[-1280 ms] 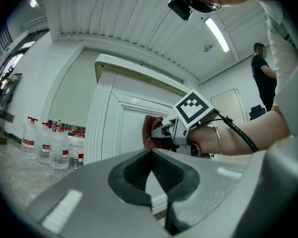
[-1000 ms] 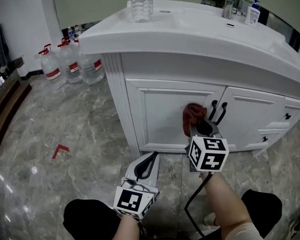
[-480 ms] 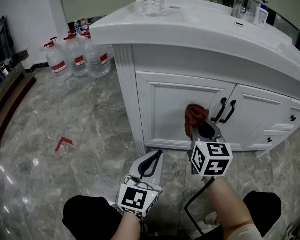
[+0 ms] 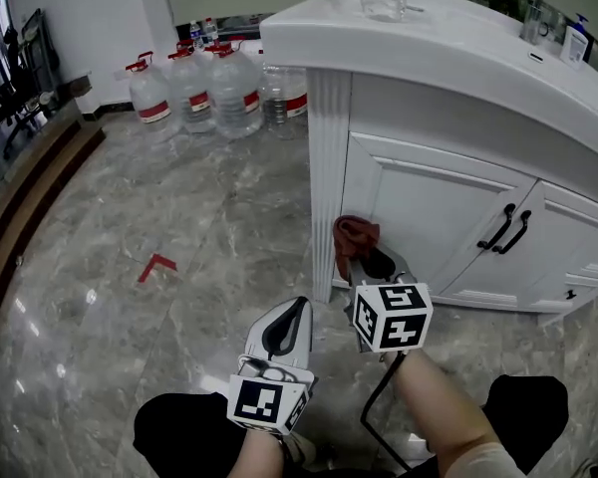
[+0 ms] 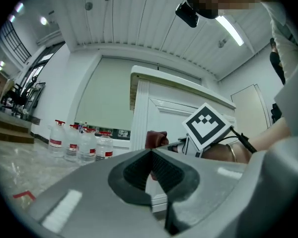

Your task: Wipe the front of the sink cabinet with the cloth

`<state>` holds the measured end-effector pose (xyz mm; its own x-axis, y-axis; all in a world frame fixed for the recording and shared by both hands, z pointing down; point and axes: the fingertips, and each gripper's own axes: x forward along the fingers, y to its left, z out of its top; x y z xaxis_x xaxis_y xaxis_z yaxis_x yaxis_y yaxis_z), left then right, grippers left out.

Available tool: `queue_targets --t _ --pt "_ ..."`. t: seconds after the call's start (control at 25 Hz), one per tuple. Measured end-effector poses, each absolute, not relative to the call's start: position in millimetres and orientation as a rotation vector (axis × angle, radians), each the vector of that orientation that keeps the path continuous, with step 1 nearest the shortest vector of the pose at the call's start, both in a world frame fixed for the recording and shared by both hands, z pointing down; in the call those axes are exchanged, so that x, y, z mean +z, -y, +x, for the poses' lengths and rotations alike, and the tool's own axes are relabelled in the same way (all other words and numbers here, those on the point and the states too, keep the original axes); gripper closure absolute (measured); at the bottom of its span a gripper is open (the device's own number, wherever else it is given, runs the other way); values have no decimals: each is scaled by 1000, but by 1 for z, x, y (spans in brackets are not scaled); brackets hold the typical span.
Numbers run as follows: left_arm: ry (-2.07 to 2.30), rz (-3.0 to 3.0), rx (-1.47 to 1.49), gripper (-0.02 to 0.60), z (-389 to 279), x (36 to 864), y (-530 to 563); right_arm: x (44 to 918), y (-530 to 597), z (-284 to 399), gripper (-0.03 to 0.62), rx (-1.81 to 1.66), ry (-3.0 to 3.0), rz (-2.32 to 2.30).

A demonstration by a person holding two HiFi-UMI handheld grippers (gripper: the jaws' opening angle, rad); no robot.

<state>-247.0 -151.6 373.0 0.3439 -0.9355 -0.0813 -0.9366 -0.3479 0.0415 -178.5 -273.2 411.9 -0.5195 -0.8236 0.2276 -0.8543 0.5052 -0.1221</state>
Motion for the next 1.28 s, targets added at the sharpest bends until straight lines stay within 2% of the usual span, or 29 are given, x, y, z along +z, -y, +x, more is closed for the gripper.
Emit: queue_targets --t 0.24,0.52,1.28 --pt "-1792 -2574 97 581 -261 382 153 425 288 -191 508 367 2584 1465" --pt "-1757 -2609 72 581 -247 388 158 432 291 -171 507 372 2570 1494" --pt "-1541 -2753 20 581 -140 404 176 437 280 -13 507 387 2384 1780"
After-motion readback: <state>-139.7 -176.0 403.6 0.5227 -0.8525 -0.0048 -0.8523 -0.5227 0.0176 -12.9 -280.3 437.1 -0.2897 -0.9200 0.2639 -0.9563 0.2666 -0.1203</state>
